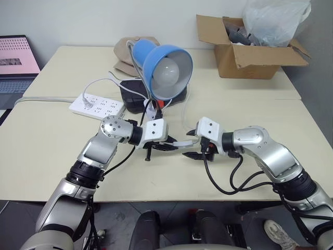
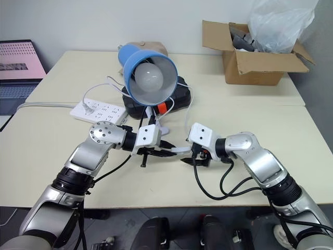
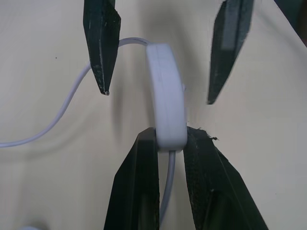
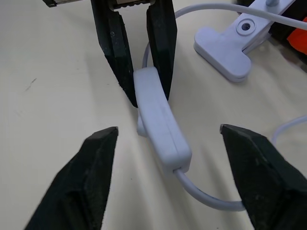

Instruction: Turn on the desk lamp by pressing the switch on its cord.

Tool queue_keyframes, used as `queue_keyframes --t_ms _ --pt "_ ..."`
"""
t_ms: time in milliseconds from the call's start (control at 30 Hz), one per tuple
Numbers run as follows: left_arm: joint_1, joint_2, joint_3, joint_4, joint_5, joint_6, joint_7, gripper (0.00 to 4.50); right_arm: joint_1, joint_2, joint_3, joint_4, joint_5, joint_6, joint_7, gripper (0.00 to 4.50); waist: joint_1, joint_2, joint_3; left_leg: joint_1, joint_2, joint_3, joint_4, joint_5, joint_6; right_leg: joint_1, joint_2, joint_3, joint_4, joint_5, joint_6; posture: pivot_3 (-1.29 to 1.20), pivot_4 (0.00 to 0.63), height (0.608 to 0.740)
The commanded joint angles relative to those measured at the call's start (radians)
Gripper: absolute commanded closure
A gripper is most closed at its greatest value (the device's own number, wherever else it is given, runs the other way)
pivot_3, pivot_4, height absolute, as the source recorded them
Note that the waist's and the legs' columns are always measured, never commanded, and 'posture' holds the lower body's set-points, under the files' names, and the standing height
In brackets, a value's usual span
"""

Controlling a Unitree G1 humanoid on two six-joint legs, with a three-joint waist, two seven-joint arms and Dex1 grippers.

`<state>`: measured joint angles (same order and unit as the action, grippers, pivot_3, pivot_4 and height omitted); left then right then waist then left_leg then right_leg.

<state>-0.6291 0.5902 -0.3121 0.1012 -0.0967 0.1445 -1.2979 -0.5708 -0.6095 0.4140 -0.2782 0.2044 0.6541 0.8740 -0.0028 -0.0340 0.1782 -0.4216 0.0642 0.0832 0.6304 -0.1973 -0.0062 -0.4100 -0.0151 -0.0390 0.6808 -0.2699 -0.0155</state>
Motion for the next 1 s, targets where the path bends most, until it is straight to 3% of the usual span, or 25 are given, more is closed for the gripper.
queue_keyframes --t_ms 33,300,667,733,1000 --pt "0.0 0.007 0.02 -0.052 -0.017 -0.003 0.007 4.09 -0.024 0.005 -0.007 -0.01 -0.021 -0.028 0.014 1.95 0.0 0.0 0.0 0.0 0.0 0.0 0.0 0.0 0.0 0.0 0.0 0.0 0.0 0.0 0.0 0.0 0.15 0.74" --pt "-0.004 0.013 0.019 -0.05 -0.015 -0.01 0.01 4.09 -0.027 0.014 -0.024 0.0 -0.029 -0.034 0.037 3.82 0.0 0.0 0.0 0.0 0.0 0.0 0.0 0.0 0.0 0.0 0.0 0.0 0.0 0.0 0.0 0.0 0.15 0.74" --pt "-0.01 0.012 0.013 -0.035 -0.003 -0.035 0.005 4.09 -0.02 0.037 -0.055 -0.032 0.003 -0.009 0.052 3.95 0.0 0.0 0.0 0.0 0.0 0.0 0.0 0.0 0.0 0.0 0.0 0.0 0.0 0.0 0.0 0.0 0.15 0.74" --pt "-0.009 0.013 0.009 -0.032 0.003 -0.045 0.004 4.09 -0.016 0.037 -0.07 -0.028 0.008 -0.024 0.054 3.24 0.0 0.0 0.0 0.0 0.0 0.0 0.0 0.0 0.0 0.0 0.0 0.0 0.0 0.0 0.0 0.0 0.15 0.74" --pt "-0.018 0.015 -0.002 0.0 0.022 -0.083 -0.001 4.09 -0.012 0.011 -0.121 -0.065 0.042 -0.004 0.094 1.16 0.0 0.0 0.0 0.0 0.0 0.0 0.0 0.0 0.0 0.0 0.0 0.0 0.0 0.0 0.0 0.0 0.15 0.74"
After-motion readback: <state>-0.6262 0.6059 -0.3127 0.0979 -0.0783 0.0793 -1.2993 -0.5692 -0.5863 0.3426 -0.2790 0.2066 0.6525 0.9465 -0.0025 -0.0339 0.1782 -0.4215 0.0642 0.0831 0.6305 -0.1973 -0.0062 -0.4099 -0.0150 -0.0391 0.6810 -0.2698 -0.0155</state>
